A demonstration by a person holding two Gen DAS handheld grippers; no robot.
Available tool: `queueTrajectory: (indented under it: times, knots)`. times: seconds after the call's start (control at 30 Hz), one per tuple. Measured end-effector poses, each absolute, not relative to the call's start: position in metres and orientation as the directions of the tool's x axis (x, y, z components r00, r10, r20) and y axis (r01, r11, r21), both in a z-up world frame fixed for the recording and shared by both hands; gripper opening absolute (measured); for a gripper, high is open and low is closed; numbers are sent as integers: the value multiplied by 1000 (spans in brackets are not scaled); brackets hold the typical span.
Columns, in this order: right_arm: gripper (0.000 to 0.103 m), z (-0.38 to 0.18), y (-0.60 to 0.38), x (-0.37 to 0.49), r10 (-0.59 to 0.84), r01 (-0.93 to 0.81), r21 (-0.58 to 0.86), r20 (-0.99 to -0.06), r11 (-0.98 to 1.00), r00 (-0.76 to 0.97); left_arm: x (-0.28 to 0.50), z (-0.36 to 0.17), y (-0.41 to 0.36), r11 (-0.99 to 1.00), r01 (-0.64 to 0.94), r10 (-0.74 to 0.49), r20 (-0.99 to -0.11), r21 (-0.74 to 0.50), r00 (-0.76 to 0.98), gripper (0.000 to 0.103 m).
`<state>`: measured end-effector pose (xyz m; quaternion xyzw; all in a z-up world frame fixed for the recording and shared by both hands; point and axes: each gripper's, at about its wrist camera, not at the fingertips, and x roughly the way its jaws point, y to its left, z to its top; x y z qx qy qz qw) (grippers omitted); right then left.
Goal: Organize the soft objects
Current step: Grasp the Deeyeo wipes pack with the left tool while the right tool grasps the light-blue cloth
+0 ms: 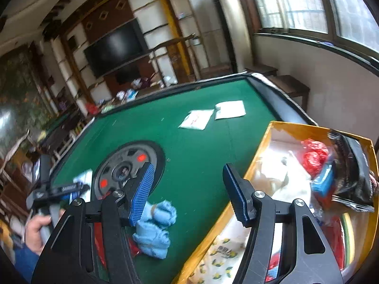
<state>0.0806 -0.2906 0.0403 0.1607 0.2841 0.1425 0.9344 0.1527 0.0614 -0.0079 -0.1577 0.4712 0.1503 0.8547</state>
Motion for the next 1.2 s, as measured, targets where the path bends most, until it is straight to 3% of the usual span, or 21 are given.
queueTrajectory:
  times: [0.1,0.27,0.43,0.63,0.7,0.73,0.87,1.2]
  knots:
    - [61,34,-264,85,386,-248,309,-558,918,735,155,-12,54,930,-366,166,-847,-36,505,81]
    - [61,11,-228,94,373,-306,223,-671,926,641,145,-12,64,937,-344,154,-827,-50,540,73]
    - [61,1,-214,97,399,-354,222,-714,908,575,138,-15,69,940,-335,149,-819,-56,554,73]
    - [61,-16,-190,92,327,-403,102,-774,909,542,143,-10,58,943,-330,157,-815,-45,558,73]
    - [50,-20,-184,89,330,-430,90,-783,898,527,142,-9,56,943,-330,158,-812,-44,562,72]
    - [41,-20,-183,88,348,-445,102,-783,890,515,141,-9,56,944,-328,158,-811,-44,564,72]
    - [33,-15,-183,84,369,-458,108,-762,882,532,139,-5,57,944,-325,148,-805,-58,574,67]
    - [33,18,-221,84,506,-411,298,-573,861,645,126,13,56,941,-320,133,-752,-109,645,65]
